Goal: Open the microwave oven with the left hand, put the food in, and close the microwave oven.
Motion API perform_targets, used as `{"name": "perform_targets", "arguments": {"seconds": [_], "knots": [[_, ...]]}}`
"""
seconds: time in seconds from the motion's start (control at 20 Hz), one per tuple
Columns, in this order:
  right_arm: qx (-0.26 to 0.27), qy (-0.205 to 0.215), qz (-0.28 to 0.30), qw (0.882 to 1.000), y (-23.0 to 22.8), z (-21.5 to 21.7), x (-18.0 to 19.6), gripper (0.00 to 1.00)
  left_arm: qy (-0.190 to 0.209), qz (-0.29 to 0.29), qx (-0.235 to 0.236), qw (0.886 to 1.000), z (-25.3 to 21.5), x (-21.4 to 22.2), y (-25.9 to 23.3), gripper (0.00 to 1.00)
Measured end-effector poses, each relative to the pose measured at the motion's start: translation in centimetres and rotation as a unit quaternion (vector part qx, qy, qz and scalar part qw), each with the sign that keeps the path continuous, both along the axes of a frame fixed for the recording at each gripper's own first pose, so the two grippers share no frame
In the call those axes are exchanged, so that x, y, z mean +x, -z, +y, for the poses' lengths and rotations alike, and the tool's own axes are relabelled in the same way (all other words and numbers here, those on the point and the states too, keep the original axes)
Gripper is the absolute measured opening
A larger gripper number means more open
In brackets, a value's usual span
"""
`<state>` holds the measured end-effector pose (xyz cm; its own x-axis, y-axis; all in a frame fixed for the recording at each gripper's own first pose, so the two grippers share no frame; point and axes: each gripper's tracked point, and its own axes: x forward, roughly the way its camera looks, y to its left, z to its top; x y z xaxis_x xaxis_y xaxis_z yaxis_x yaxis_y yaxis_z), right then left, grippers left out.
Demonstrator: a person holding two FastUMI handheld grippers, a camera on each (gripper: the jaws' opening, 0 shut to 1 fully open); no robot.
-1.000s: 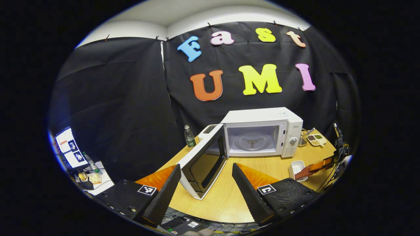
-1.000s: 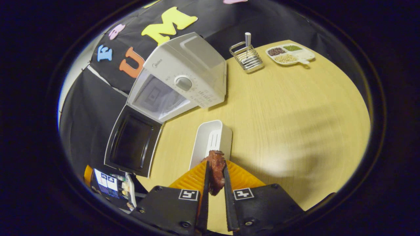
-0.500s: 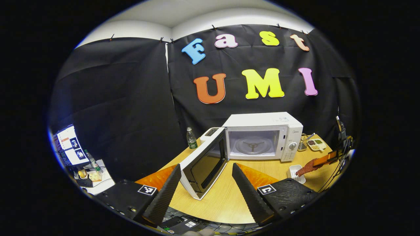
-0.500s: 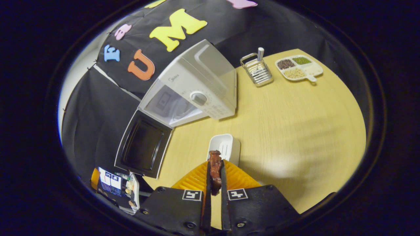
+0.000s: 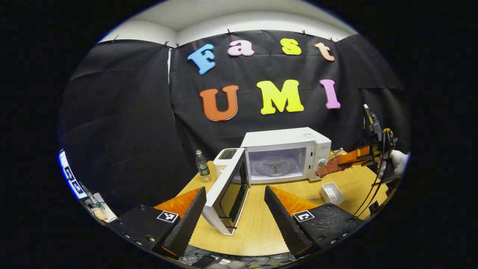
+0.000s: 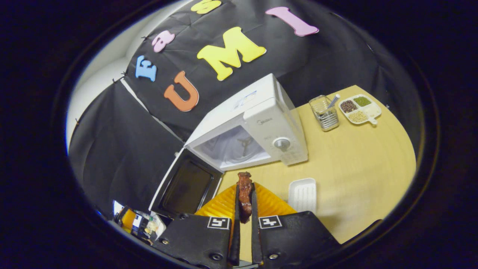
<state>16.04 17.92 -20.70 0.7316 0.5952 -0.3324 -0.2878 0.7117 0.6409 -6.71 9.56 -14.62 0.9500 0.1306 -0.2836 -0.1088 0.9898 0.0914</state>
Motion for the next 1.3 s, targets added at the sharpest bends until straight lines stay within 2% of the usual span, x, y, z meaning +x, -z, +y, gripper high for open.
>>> {"name": "perform_targets", "arguments": {"seconds": [0.1, 0.25, 0.45, 0.55, 0.9, 1.05, 1.2, 1.3], "knots": [[0.021, 0.026, -0.013, 0.999, -0.3, 3.6, 1.2, 0.15, 0.023, -0.002, -0.001, 1.0, 1.0, -0.2, 0.1, 0.95], [0.049, 0.087, -0.049, 0.994, -0.6, 8.4, 4.3, 0.15, 0.045, -0.003, 0.0, 0.999, 2.8, -0.7, 0.1, 0.96], [0.105, 0.14, -0.076, 0.982, -0.6, 14.8, 8.6, 0.14, 0.049, 0.001, -0.015, 0.999, 5.7, -1.5, 1.2, 0.95], [0.112, 0.167, -0.08, 0.976, 0.4, 16.9, 11.0, 0.14, 0.043, 0.006, -0.015, 0.999, 7.4, -1.6, 1.9, 0.95], [0.141, 0.259, -0.055, 0.954, 4.2, 18.7, 19.1, 0.13, 0.023, -0.017, -0.013, 0.999, 11.2, 0.2, 2.2, 0.95], [0.099, 0.282, -0.06, 0.952, 6.0, 19.2, 21.1, 0.13, 0.031, -0.016, -0.002, 0.999, 11.6, 0.8, 2.9, 0.95], [0.076, 0.286, -0.043, 0.954, 8.5, 20.0, 22.2, 0.13, 0.044, -0.015, -0.003, 0.999, 11.5, 1.6, 3.2, 0.96], [0.066, 0.294, -0.059, 0.952, 9.2, 19.7, 23.0, 0.14, 0.045, -0.011, -0.005, 0.999, 11.7, 1.7, 3.4, 0.95]]}}
